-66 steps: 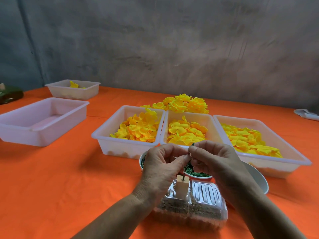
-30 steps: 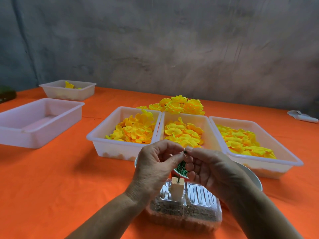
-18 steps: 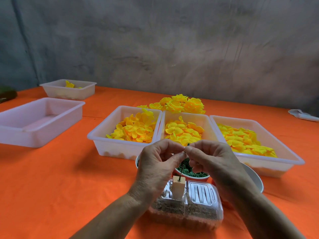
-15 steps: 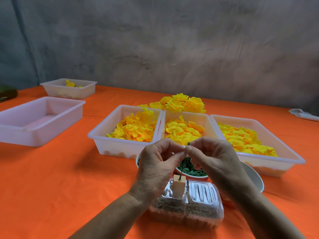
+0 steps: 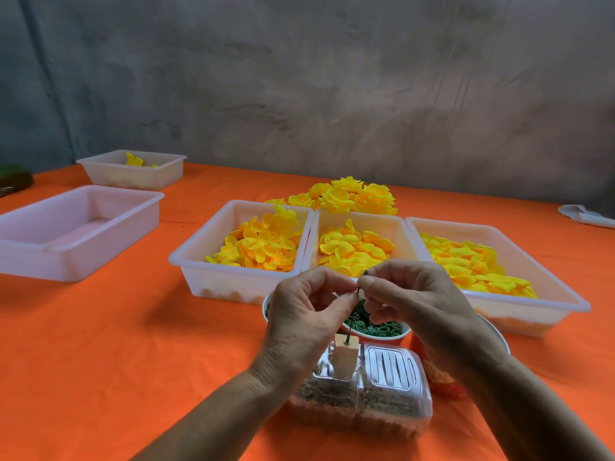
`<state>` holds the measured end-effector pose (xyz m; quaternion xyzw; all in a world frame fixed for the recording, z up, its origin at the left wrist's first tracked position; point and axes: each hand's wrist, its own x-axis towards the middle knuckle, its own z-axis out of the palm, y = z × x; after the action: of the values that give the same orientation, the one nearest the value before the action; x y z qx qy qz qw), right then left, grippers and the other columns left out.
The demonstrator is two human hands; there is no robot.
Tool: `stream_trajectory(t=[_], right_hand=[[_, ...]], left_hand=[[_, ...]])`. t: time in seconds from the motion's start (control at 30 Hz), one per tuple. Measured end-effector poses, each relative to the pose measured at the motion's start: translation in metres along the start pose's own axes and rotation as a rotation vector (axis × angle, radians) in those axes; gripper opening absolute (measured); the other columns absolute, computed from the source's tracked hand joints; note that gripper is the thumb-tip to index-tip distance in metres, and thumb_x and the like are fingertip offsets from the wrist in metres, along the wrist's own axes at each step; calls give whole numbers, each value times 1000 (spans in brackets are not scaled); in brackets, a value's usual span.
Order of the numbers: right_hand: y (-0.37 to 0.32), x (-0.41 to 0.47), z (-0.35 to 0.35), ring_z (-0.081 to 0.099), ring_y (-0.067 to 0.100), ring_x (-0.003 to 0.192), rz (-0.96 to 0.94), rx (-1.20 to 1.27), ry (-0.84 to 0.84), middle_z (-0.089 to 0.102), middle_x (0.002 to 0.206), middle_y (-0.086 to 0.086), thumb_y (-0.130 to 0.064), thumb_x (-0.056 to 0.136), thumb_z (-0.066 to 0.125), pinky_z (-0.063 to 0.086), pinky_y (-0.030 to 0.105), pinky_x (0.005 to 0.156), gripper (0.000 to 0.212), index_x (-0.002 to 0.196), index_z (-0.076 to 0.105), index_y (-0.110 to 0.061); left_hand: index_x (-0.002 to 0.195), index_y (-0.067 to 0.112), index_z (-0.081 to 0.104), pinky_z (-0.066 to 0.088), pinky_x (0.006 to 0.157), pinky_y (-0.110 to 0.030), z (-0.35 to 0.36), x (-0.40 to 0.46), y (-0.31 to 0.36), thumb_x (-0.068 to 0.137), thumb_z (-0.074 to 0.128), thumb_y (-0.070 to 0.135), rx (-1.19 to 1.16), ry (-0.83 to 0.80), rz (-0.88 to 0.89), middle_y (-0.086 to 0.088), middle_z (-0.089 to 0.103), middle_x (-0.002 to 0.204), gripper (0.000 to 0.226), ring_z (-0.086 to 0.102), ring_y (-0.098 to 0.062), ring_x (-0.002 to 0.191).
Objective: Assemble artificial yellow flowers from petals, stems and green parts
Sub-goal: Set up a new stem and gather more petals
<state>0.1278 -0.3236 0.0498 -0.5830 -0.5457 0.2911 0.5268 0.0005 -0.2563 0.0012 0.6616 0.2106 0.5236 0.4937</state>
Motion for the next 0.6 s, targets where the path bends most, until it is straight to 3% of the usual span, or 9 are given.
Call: stream_trajectory(t=[0.3,0.43,0.53,0.6], right_hand=[[0,0,0,62,5,58,-21,-41,28,65,60,-3,-15,85,64,50,17,54,12,74,69,-14],[3,3,1,59,9,54,144,159,24,61,58,4,-10,83,66,49,19,51,19,65,70,-11],[3,6,3,55,11,51,270,347,-24,57,61,8,-11,75,70,49,22,48,9,66,68,-8],[4,7,3,54,12,50,323,447,-64,55,61,8,-16,65,70,50,22,47,17,74,64,-3]], left_hand=[[84,8,71,59,65,-43,2,0,-2,79,73,7,2,28,4,-17,70,74,5,68,-37,72],[81,8,71,56,59,-32,3,0,-3,77,74,8,-31,39,0,-17,69,71,5,67,-34,67],[81,9,70,53,57,-25,3,0,-3,77,74,5,-45,42,8,-12,70,71,7,64,-21,63],[84,7,70,52,58,-20,3,0,-2,76,73,0,-74,38,9,-5,71,72,11,65,-11,64]])
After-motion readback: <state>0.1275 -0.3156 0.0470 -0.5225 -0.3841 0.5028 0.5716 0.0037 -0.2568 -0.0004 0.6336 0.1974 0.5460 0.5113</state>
